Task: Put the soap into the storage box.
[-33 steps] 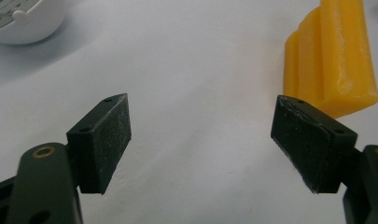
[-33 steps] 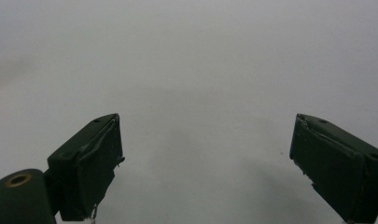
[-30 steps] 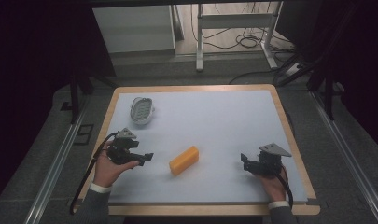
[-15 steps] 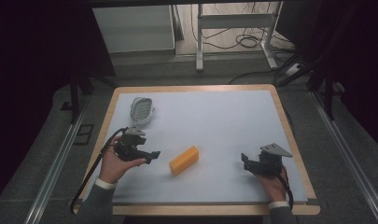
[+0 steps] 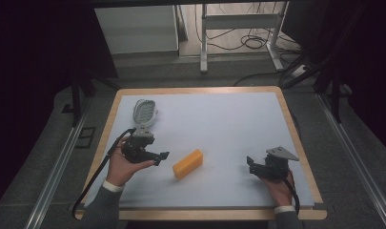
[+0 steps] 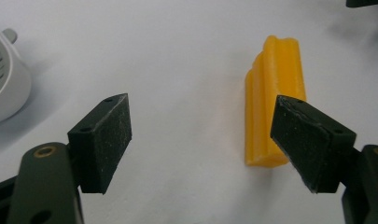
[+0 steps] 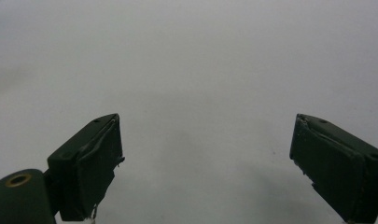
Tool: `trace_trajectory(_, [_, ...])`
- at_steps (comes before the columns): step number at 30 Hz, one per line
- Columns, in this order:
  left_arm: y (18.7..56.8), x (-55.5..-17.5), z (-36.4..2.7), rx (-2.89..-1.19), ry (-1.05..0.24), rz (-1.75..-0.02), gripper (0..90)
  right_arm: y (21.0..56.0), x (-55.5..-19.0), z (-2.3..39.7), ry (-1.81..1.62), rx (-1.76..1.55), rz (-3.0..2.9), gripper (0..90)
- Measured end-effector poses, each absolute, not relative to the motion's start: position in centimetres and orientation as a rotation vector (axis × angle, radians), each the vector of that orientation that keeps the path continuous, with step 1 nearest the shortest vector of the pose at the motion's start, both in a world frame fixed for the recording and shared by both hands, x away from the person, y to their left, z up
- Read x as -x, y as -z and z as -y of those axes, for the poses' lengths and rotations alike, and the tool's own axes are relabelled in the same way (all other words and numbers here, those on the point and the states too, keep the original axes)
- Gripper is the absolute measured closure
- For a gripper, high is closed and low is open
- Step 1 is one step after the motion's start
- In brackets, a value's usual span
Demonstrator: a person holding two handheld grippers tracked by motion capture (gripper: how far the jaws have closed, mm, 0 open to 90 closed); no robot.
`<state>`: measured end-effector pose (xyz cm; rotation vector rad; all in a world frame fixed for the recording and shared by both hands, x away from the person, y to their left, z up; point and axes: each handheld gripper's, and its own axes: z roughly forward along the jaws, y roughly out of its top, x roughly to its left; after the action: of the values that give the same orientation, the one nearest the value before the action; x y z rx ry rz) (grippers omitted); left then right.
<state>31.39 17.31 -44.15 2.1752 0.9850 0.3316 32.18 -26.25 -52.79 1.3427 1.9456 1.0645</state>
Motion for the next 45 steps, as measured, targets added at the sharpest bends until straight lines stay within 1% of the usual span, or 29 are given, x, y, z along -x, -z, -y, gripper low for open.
trace_trajectory(16, [43.2, -31.9, -14.3, -2.202, -0.318, -0.901, 21.7, 52.8, -32.2, 26.4, -1.075, -1.358, -1.941, 9.5])
trace_trajectory(29, [43.9, -32.1, -11.8, -2.259, -0.301, -0.882, 21.7, 52.8, -32.2, 26.4, -1.083, -1.360, -1.945, 9.4])
trace_trajectory(30, [44.2, -32.2, -11.2, -2.304, -0.356, -0.897, 21.7, 52.8, -32.2, 26.4, -1.084, -1.360, -1.946, 9.5])
trace_trajectory(37, [44.7, -32.5, -9.9, -2.309, -0.305, -0.872, 22.0, 52.8, -32.2, 26.4, -1.078, -1.359, -1.945, 9.5])
trace_trajectory(38, [45.1, -32.7, -9.6, -2.318, -0.278, -0.868, 22.1, 52.8, -32.2, 26.4, -1.075, -1.357, -1.945, 9.5])
trace_trajectory(45, [46.6, -32.8, -8.6, -2.362, -0.243, -0.871, 21.5, 52.8, -32.3, 26.4, -1.081, -1.369, -1.942, 9.5])
